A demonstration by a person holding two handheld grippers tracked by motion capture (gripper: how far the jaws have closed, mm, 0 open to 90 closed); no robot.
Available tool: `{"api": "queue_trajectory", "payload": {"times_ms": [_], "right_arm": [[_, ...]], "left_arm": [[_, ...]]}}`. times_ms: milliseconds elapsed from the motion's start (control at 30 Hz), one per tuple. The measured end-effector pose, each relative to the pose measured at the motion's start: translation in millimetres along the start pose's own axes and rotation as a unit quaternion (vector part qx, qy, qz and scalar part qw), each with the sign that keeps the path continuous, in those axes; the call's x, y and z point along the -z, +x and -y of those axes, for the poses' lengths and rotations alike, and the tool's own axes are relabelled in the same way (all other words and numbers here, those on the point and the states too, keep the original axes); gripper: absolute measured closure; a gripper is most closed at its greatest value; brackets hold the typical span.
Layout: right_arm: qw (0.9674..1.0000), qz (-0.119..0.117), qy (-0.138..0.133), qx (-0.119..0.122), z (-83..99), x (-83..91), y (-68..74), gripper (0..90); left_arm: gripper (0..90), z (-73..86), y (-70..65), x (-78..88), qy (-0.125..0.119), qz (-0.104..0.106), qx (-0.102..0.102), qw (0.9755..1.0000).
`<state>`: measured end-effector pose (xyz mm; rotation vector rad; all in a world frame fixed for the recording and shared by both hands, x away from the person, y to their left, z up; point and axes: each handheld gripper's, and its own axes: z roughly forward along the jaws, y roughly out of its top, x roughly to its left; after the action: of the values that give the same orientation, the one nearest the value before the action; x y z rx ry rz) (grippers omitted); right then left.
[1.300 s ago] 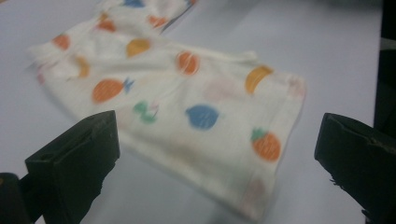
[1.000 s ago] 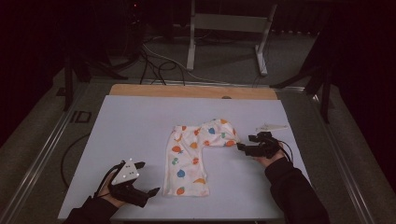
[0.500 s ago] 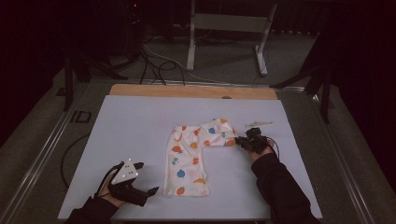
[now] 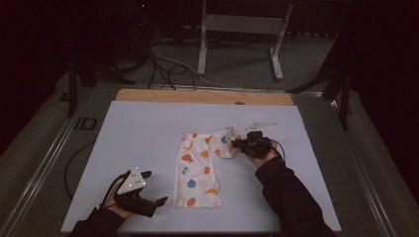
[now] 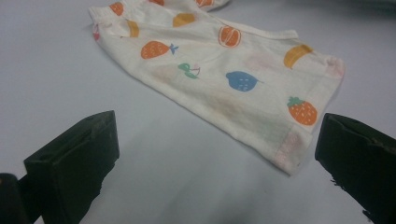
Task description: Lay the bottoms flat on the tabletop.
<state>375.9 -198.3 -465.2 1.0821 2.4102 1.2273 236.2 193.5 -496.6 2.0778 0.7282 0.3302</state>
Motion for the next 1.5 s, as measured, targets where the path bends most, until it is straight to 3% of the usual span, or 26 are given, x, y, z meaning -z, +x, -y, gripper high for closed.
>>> {"api": "queue_trajectory", "payload": {"times_ms": [167, 300, 400, 533, 600, 667, 767, 933, 1033, 1167, 1233, 1267, 1333, 1367, 1500], "right_arm": [[0.9992, -0.034, -0.007, 0.021, -16.5, -5.8, 19.5, 87.6], [0.9987, -0.044, -0.024, 0.011, -30.2, -5.2, 25.3, 87.6], [0.9984, -0.044, -0.034, -0.006, -35.5, -5.1, 21.5, 87.4], [0.9998, -0.006, -0.018, -0.008, -34.8, -8.6, 13.0, 87.3], [0.9997, -0.015, -0.008, -0.02, -32.0, -14.9, 4.4, 87.3], [0.9997, 0.0, 0.004, -0.022, -30.2, -22.6, -0.9, 87.4], [0.9993, -0.008, 0.014, -0.033, -30.8, -33.6, -3.7, 87.5], [0.9999, 0.008, 0.012, -0.008, -39.2, -42.3, 3.2, 87.1], [0.9994, 0.025, 0.02, -0.014, -42.1, -52.1, -4.0, 87.1], [0.9988, 0.029, 0.028, -0.028, -41.5, -58.6, -13.7, 86.2], [0.9986, 0.017, 0.035, -0.036, -40.2, -65.4, -21.8, 72.0], [0.9984, 0.012, 0.038, -0.041, -40.0, -65.9, -23.3, 70.3], [0.998, 0.019, 0.042, -0.043, -39.8, -66.7, -24.6, 65.9], [0.9982, 0.022, 0.037, -0.041, -41.0, -64.4, -25.8, 57.4], [0.999, 0.031, 0.019, -0.028, -43.1, -48.6, -24.3, 53.8]], "left_arm": [[0.8, 0.1, 0.7, 0.9, -0.004, -0.001, 0.003, 1.0], [0.8, 0.5, 1.5, 1.4, -0.006, 0.001, 0.004, 1.0], [0.8, 1.0, 2.7, 2.2, -0.009, 0.003, 0.006, 0.9999], [0.8, 1.6, 3.4, 1.6, -0.008, 0.002, 0.008, 0.9999], [0.8, 1.6, 3.2, 0.7, -0.006, 0.004, 0.007, 0.9999], [0.8, 1.2, 3.2, 0.3, -0.007, 0.003, 0.007, 0.9999], [0.8, 1.0, 4.0, -0.5, -0.009, 0.004, 0.009, 0.9999], [0.8, 2.2, 5.4, -0.5, -0.01, 0.003, 0.011, 0.9999], [0.8, 2.8, 5.3, -0.4, -0.009, 0.003, 0.011, 0.9999], [0.8, 3.8, 5.6, -0.6, -0.009, 0.004, 0.013, 0.9999], [0.8, 4.2, 6.5, -0.6, -0.01, 0.002, 0.014, 0.9998], [0.8, 4.3, 6.5, -0.6, -0.009, 0.002, 0.015, 0.9999], [0.8, 4.4, 6.5, -0.6, -0.008, 0.003, 0.015, 0.9998], [0.8, 4.6, 6.4, -0.7, -0.008, 0.003, 0.016, 0.9998], [0.8, 4.9, 5.6, -1.2, -0.006, 0.002, 0.013, 0.9999]]}}
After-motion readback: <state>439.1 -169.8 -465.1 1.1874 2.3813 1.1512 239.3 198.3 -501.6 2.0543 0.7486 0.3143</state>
